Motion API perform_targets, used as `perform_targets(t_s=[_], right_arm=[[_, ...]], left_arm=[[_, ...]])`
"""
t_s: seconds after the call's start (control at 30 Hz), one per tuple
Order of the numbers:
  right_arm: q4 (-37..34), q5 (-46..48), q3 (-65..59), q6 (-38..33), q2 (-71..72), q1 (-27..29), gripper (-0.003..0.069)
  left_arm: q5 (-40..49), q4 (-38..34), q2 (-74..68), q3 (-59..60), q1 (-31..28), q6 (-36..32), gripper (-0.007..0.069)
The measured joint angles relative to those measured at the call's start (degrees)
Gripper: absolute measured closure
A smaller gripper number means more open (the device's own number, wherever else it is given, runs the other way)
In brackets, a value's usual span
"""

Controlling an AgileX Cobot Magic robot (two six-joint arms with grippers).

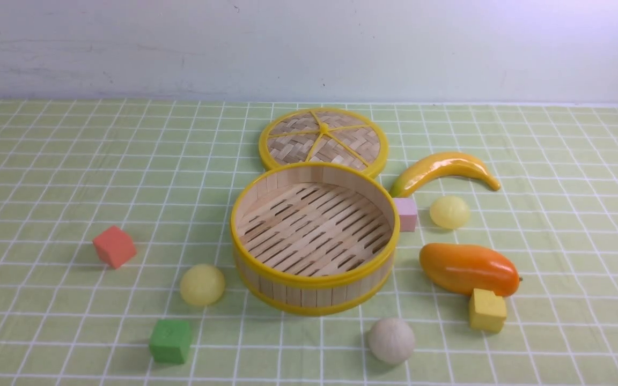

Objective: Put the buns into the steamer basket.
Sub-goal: Use the left arm to grab a steamed stuffed bun

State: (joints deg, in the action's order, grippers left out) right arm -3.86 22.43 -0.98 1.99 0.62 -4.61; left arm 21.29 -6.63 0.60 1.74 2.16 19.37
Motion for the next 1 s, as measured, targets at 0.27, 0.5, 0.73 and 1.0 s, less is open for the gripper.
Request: perform_targets(t_s=[0.27,0.5,0.73,1.0], right_arm=[[0.00,0.00,0.00,0.00,0.00,0.00,0.0418],[0.00,0.00,0.00,0.00,0.00,0.00,0.0418],[0.00,0.00,0.00,0.05,0.00,0.00,0.0418],[0.00,0.00,0.00,0.05,0.00,0.00,0.0418]], left_arm=[[-3.93,-9.10,0.00,0.00,0.00,3.00,0.0386],[-16.82,-24.51,0.00,0.00,0.00,6.00,0.0386],[-9.02,-28.26,-0.13,-10.98,0.50,1.53,0.0481],[16.84,-25.88,-19.87,-31.67,0.50,-11.07,0.0638]])
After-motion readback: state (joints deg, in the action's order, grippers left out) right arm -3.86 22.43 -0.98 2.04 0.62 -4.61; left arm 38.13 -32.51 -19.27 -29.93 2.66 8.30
